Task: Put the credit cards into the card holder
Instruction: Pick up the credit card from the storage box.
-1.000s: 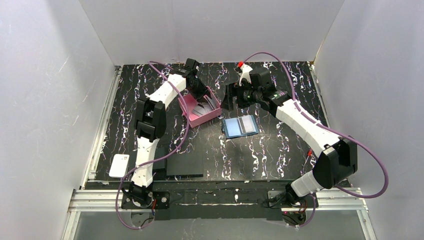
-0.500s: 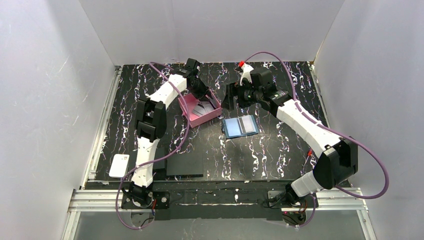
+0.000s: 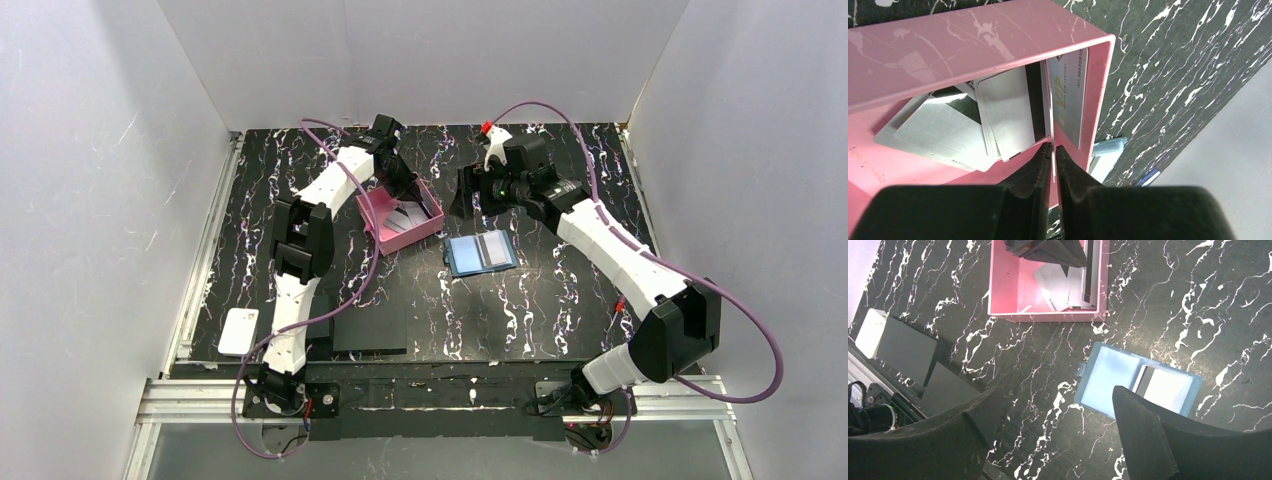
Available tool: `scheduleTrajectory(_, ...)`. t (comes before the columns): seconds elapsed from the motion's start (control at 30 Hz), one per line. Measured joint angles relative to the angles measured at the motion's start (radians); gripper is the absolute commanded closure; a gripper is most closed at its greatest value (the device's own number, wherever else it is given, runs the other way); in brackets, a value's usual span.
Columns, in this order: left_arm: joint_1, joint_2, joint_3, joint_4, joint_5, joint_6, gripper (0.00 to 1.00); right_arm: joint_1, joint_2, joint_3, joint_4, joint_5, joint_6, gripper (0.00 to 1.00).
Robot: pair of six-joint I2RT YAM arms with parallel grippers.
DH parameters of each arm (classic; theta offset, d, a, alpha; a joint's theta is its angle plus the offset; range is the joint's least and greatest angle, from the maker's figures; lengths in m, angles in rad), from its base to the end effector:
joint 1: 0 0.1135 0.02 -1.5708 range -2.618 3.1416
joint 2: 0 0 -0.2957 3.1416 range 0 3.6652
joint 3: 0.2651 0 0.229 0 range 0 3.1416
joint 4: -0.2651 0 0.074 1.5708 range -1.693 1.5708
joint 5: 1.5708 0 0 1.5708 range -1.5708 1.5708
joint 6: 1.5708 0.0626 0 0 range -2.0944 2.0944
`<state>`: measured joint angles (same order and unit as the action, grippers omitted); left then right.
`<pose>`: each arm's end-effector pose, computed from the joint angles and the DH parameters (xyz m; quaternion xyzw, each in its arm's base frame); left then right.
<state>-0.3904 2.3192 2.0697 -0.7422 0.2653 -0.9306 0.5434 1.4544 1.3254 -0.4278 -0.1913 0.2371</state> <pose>0.4781 -0.2145 0.2213 -0.2171 0.9256 -0.2737 0.1457 0.2742 0.1795 0.3667 -0.1786 0.8530 0.2611 0.4152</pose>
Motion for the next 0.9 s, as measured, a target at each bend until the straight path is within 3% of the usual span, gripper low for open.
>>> scheduleTrajectory(0.27,0.0,0.016,0.005,0.021,0.032,0.011,0.84,0.0,0.016,0.113,-0.093,0.012,0.037,0.14)
scheduleTrajectory(0.4,-0.002,0.035,0.006,0.031,0.035,0.021,0.89,0.0,-0.039,0.043,-0.071,0.029,0.068,0.14)
scheduleTrajectory(0.5,-0.002,0.041,0.006,0.035,0.034,0.036,1.0,0.0,-0.098,-0.005,-0.073,0.053,0.077,0.14)
scheduleTrajectory(0.6,-0.002,0.043,0.011,0.032,0.031,0.06,1.0,0.0,-0.107,0.008,-0.082,0.084,0.079,0.16)
scheduleTrajectory(0.77,0.008,0.033,0.005,0.04,0.04,0.119,1.0,0.0,0.032,0.156,-0.128,0.1,0.079,0.19)
scheduleTrajectory(0.9,0.039,-0.079,-0.139,0.1,0.095,0.176,1.0,0.0,0.152,0.212,-0.119,0.064,0.079,0.18)
